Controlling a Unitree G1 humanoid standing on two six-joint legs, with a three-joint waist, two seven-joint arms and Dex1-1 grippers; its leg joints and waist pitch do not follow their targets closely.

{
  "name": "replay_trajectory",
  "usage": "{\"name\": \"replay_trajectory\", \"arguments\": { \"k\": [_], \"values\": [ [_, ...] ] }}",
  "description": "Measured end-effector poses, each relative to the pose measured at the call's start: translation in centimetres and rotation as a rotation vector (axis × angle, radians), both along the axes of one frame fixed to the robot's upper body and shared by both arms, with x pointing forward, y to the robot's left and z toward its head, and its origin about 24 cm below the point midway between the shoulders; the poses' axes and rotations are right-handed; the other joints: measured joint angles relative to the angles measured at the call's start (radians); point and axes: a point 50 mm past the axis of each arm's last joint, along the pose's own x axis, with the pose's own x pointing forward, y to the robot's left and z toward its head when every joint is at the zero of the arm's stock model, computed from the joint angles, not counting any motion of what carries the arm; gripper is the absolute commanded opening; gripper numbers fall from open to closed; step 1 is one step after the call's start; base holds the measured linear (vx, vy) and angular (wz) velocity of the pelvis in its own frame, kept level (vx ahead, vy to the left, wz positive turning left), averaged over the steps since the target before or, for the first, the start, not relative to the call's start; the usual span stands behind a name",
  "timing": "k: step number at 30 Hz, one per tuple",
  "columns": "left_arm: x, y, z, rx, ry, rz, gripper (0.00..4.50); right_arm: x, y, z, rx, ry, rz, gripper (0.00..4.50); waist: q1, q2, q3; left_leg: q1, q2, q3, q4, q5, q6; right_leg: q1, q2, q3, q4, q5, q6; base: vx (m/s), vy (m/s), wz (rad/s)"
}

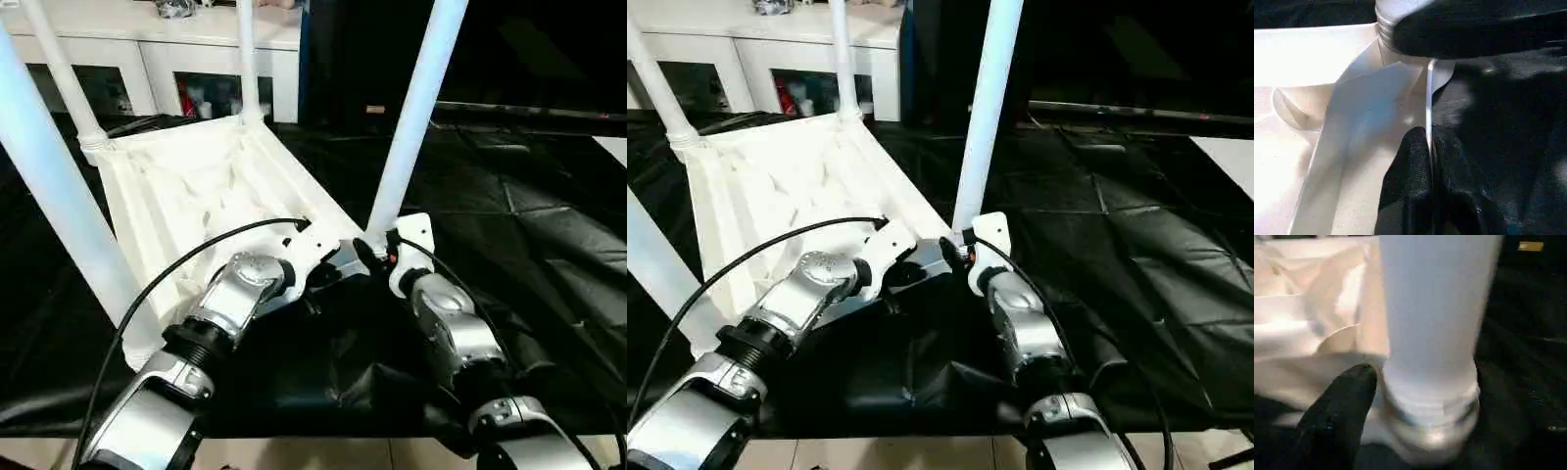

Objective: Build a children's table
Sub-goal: Rotate leg to tighten

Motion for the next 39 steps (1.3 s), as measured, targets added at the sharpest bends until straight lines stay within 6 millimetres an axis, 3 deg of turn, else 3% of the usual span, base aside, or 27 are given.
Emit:
{"name": "replay_trajectory", "arguments": {
  "k": [7,11,15,29,30,34,35,39],
  "values": [
    [-1.3,3.2,0.5,-0.003,0.012,-0.164,0.00,-1.4,-2.3,1.1,-0.049,-0.013,0.336,3.97,-0.003,0.001,0.000,-0.002,0.001,-0.007,-0.007,0.000,0.000,-0.007,0.002,-0.006,-0.001,0.000,0.000,0.000,0.000,0.00],
    [-2.9,4.6,0.8,-0.032,0.064,-0.310,0.00,-2.6,-3.3,1.6,-0.070,0.007,0.506,3.97,0.010,0.003,0.000,-0.004,0.001,-0.008,-0.009,-0.001,0.001,-0.008,0.002,-0.008,-0.001,-0.003,-0.006,0.052,-0.007,0.02],
    [-4.3,5.4,0.9,-0.045,0.121,-0.411,0.00,-3.2,-3.4,2.2,-0.090,0.017,0.644,3.97,0.033,0.003,0.001,-0.006,0.001,-0.007,-0.004,-0.001,0.008,-0.009,0.000,-0.009,-0.001,-0.004,-0.008,0.000,0.000,0.00],
    [-4.9,5.4,0.9,-0.049,0.155,-0.446,0.00,-3.8,-3.1,1.7,-0.132,0.067,0.763,3.97,0.034,0.001,0.002,-0.005,0.001,-0.006,-0.001,-0.004,0.004,-0.007,-0.002,-0.009,0.000,-0.004,-0.008,0.000,0.000,0.00],
    [-4.9,5.4,0.9,-0.050,0.156,-0.445,0.00,-3.6,-3.0,2.0,-0.134,0.060,0.767,3.72,0.035,0.001,0.001,-0.005,0.001,-0.006,-0.001,-0.004,0.004,-0.007,-0.002,-0.009,0.000,-0.004,-0.008,0.000,0.000,0.00],
    [-4.9,5.5,1.0,-0.050,0.158,-0.442,0.00,-3.6,-2.7,2.1,-0.127,0.053,0.779,3.49,0.034,0.001,0.001,-0.005,0.001,-0.006,0.000,-0.004,0.004,-0.007,-0.002,-0.009,0.000,-0.004,-0.008,0.000,0.000,0.00],
    [-4.9,5.5,1.0,-0.050,0.159,-0.441,0.00,-3.6,-2.6,2.1,-0.124,0.052,0.780,3.23,0.034,0.001,0.001,-0.005,0.001,-0.006,0.000,-0.004,0.004,-0.007,-0.002,-0.009,0.000,-0.004,-0.008,0.000,0.000,0.00],
    [-5.0,5.6,1.0,-0.051,0.163,-0.438,0.00,-3.6,-2.5,2.1,-0.120,0.053,0.786,3.04,0.033,0.001,0.001,-0.005,0.001,-0.006,0.000,-0.004,0.004,-0.007,-0.002,-0.009,0.000,-0.004,-0.008,0.000,0.000,0.00]
  ]
}}
